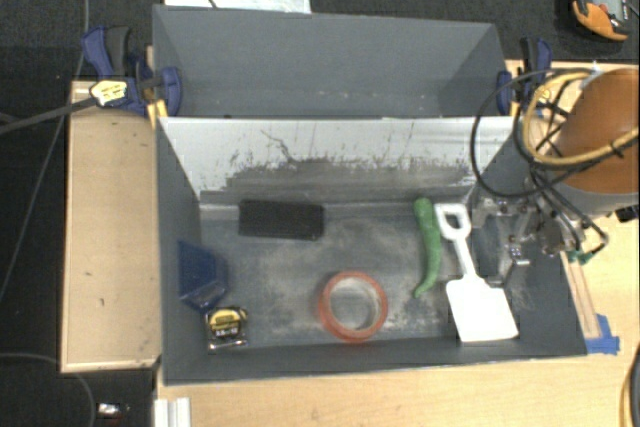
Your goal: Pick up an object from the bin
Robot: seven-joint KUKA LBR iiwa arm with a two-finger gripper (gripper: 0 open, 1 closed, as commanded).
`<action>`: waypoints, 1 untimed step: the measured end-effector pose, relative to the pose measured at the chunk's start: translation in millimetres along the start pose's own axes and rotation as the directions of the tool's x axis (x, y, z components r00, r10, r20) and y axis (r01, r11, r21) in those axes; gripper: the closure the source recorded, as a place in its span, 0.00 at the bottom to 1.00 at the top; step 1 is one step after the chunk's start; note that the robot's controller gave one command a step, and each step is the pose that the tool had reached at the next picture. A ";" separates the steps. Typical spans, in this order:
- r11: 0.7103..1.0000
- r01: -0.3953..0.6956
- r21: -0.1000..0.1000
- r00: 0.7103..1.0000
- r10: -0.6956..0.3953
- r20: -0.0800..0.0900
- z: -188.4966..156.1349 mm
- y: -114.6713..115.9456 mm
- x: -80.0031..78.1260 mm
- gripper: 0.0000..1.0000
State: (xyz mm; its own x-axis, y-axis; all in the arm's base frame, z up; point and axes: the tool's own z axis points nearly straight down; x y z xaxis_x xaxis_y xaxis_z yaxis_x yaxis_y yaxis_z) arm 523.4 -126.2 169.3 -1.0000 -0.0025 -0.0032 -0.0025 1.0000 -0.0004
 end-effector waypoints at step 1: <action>0.805 0.594 0.001 0.805 -0.594 0.002 82.8 9.8 -20.6 0.00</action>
Offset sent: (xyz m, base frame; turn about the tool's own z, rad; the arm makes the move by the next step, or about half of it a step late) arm -0.0061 0.0094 -0.0489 -0.5026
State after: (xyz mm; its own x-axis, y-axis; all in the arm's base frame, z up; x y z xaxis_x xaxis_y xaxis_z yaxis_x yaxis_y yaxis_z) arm 544.2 -116.3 86.5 -0.8033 -0.5956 -0.0039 -0.5956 0.8033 -0.0035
